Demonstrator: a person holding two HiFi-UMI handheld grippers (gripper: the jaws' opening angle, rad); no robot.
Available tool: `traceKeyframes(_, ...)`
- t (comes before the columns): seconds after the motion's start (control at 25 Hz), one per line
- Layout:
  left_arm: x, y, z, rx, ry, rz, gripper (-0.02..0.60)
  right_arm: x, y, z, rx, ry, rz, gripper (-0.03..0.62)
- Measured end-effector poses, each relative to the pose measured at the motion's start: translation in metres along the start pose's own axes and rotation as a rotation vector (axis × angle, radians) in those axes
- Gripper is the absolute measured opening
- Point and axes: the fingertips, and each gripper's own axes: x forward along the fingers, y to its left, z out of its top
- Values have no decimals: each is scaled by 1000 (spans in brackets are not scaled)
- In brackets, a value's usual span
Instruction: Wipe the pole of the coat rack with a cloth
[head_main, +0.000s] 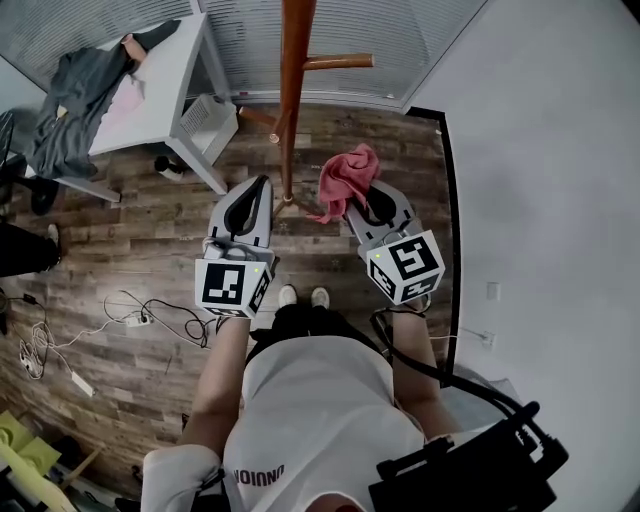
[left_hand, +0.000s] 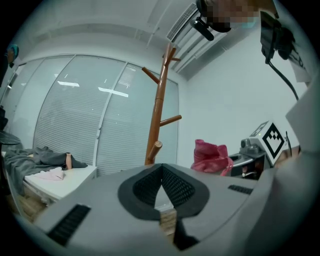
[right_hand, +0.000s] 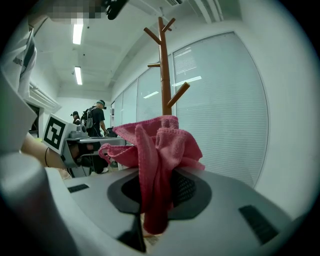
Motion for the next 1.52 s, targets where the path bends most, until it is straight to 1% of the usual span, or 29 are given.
traceKeyframes(0.2,0,-1,-11,-1,28,-34,14,7,3,-8,20,4,-8,95)
traceKeyframes(0.4,4,-6,-34,-1,78,-45,14,10,1,-26,16,21,5,95)
traceKeyframes(0.68,17,-12,-74,-23,131,22,14,25,-19,-57,-9,46,96,95)
traceKeyframes(0.88,19,2,-108,-22,168,92,14,49,-27,-88,-23,74,168,95)
traceKeyframes(0.96,20,3,-122,-26,178,104,14,58,-34,-107,-32,91,180,95)
traceKeyframes(1.12,25,1,-148,-43,163,74,14,70,-42,-140,-20,98,188,95)
traceKeyframes(1.24,29,8,-176,-23,179,64,14,85,-39,-161,-30,83,191,95)
traceKeyframes(1.36,31,14,-208,-18,190,49,14,95,-36,-191,-40,75,193,95)
traceKeyframes(1.52,40,24,-242,20,167,24,14,114,-42,-230,-23,32,212,95)
